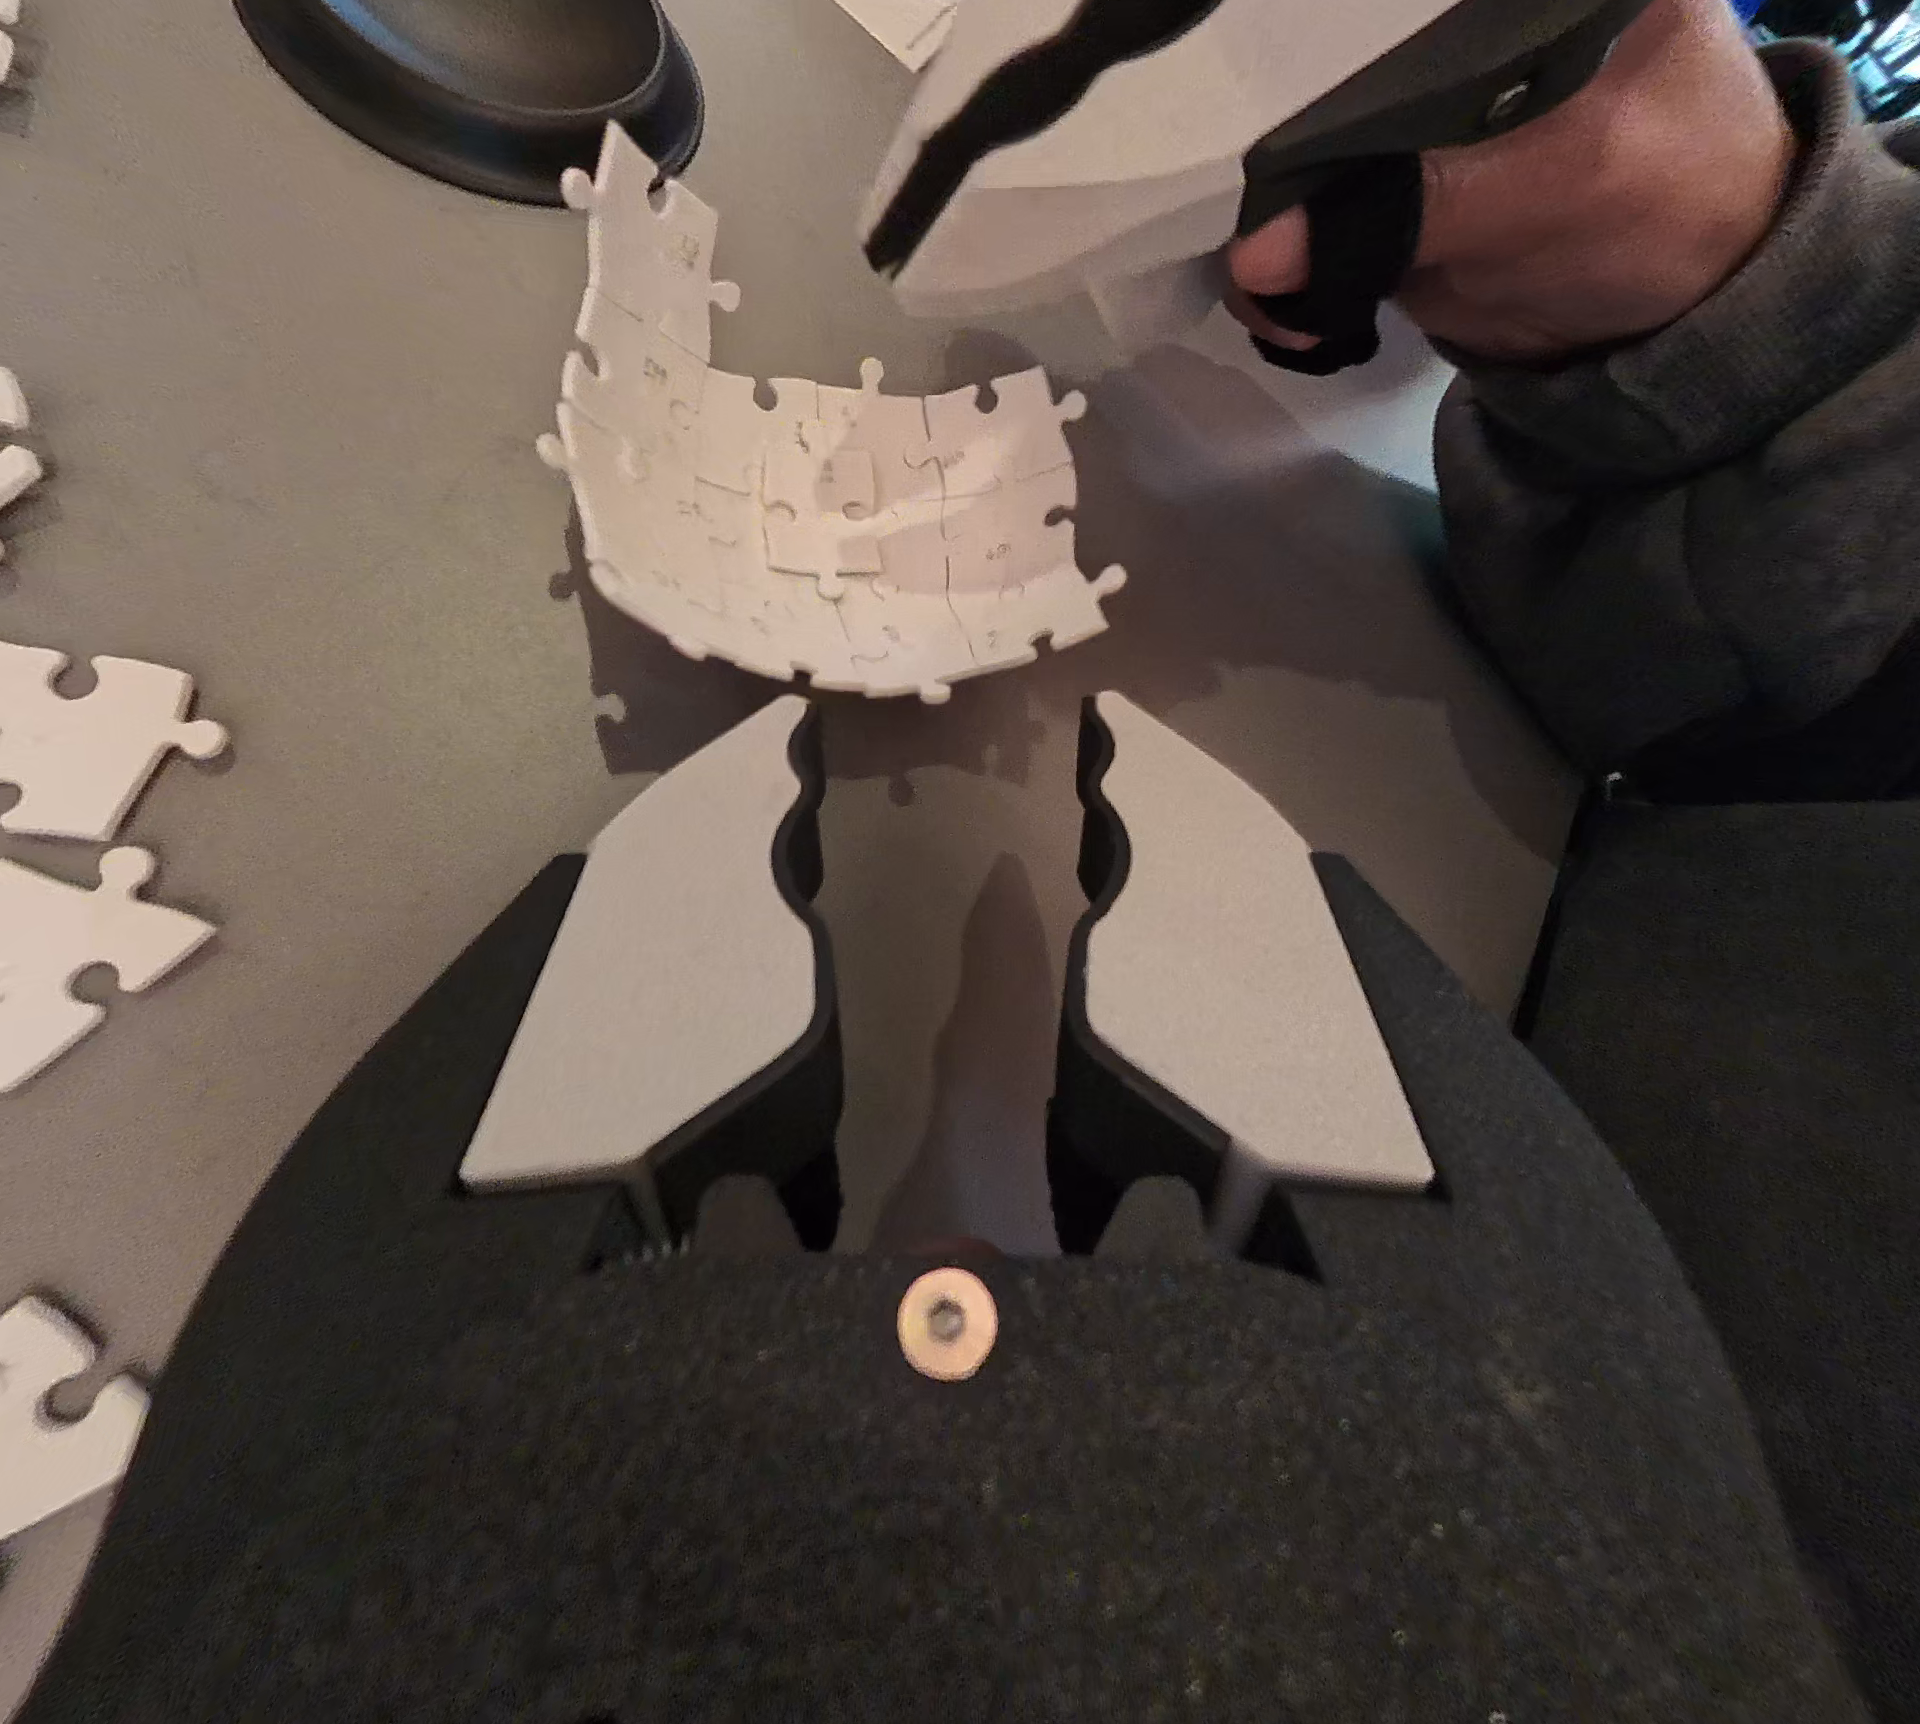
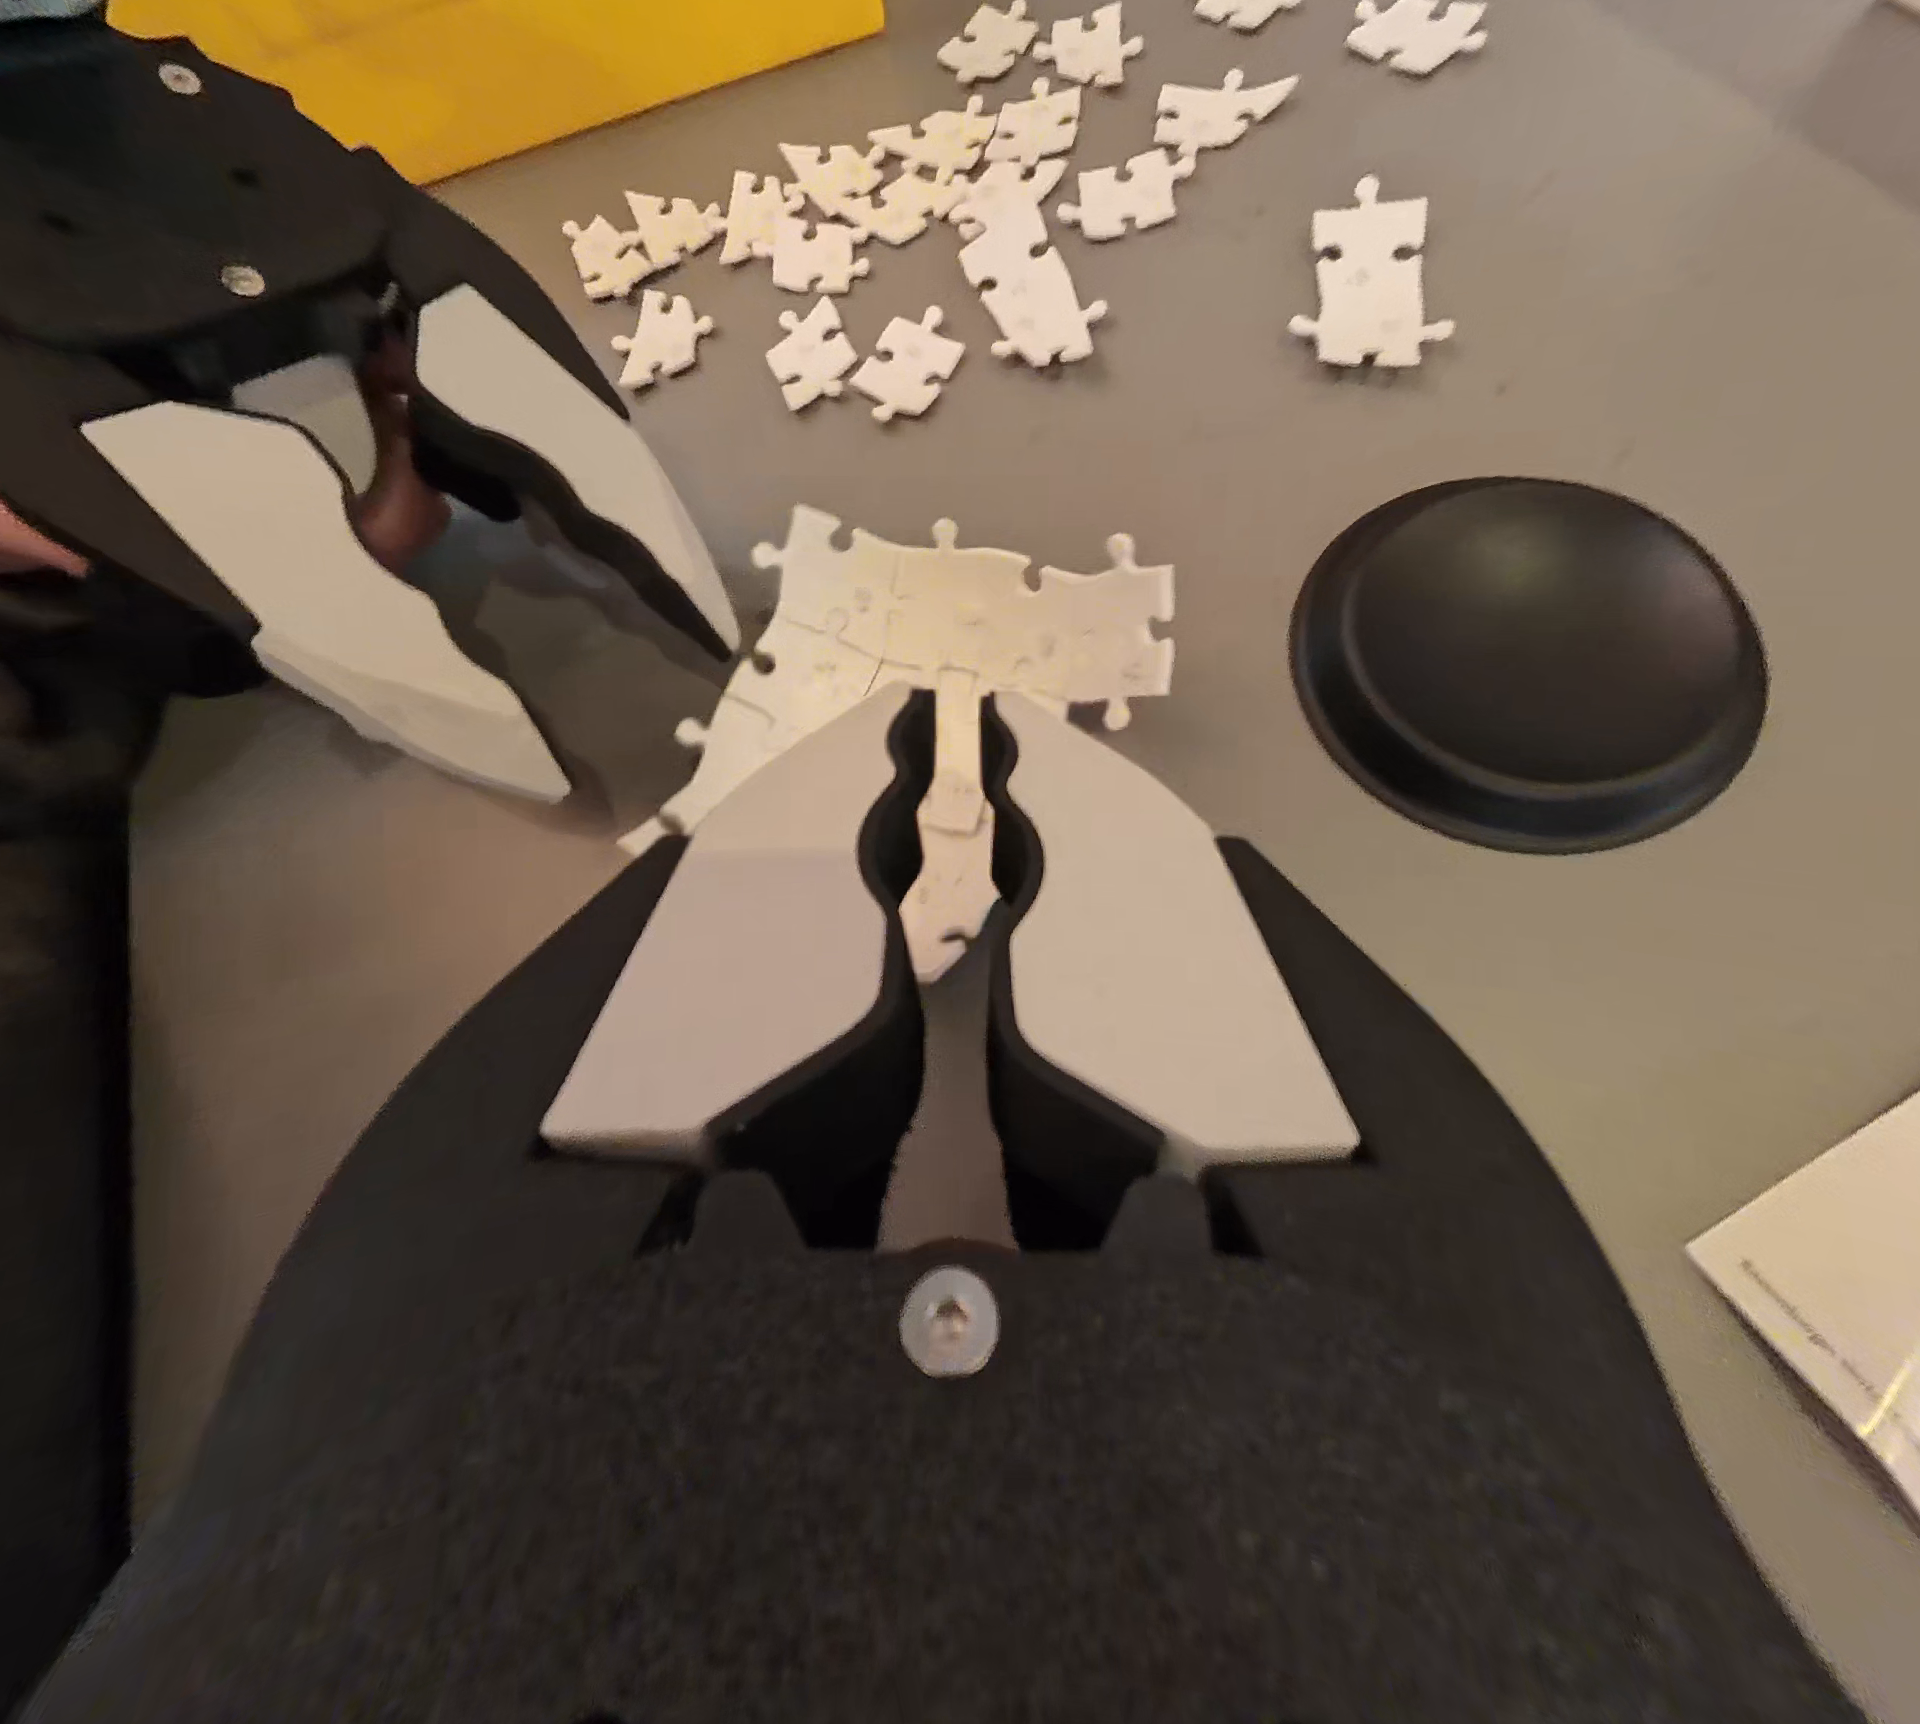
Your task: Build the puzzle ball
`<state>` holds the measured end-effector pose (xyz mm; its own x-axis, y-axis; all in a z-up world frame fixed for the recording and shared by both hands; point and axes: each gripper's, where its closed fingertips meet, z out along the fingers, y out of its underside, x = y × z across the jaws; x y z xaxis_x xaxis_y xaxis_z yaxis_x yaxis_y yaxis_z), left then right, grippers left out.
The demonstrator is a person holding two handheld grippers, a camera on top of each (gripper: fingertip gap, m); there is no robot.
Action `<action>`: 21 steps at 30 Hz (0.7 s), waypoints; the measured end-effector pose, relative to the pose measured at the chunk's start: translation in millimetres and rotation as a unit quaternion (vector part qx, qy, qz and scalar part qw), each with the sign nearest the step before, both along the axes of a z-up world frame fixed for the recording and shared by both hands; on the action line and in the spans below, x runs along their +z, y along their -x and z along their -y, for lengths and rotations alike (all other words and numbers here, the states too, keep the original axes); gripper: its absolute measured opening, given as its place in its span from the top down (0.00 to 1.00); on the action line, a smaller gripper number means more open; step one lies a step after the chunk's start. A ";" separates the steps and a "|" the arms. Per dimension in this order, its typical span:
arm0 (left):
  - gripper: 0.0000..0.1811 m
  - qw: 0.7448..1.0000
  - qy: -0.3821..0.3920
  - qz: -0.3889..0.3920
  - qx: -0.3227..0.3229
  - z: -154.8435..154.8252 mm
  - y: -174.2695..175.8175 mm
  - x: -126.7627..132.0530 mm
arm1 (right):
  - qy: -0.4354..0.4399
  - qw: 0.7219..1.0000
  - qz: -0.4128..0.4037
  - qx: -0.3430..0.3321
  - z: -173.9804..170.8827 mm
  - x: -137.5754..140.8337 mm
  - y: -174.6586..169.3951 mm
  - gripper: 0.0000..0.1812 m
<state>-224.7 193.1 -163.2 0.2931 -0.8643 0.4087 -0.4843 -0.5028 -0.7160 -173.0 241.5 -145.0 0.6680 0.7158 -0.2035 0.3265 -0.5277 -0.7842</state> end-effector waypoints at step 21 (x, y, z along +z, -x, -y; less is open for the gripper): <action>0.78 0.986 0.138 0.076 0.047 -6.2 -8.1 10.9 | 0.149 0.987 -0.054 -0.035 16.3 -40.3 -8.0 0.93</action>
<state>-216.6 199.3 -152.3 0.2846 -0.6859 0.6698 -0.3242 -0.7263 -0.6061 -165.0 225.2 -185.3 0.6770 0.5662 -0.4701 0.2038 -0.7581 -0.6195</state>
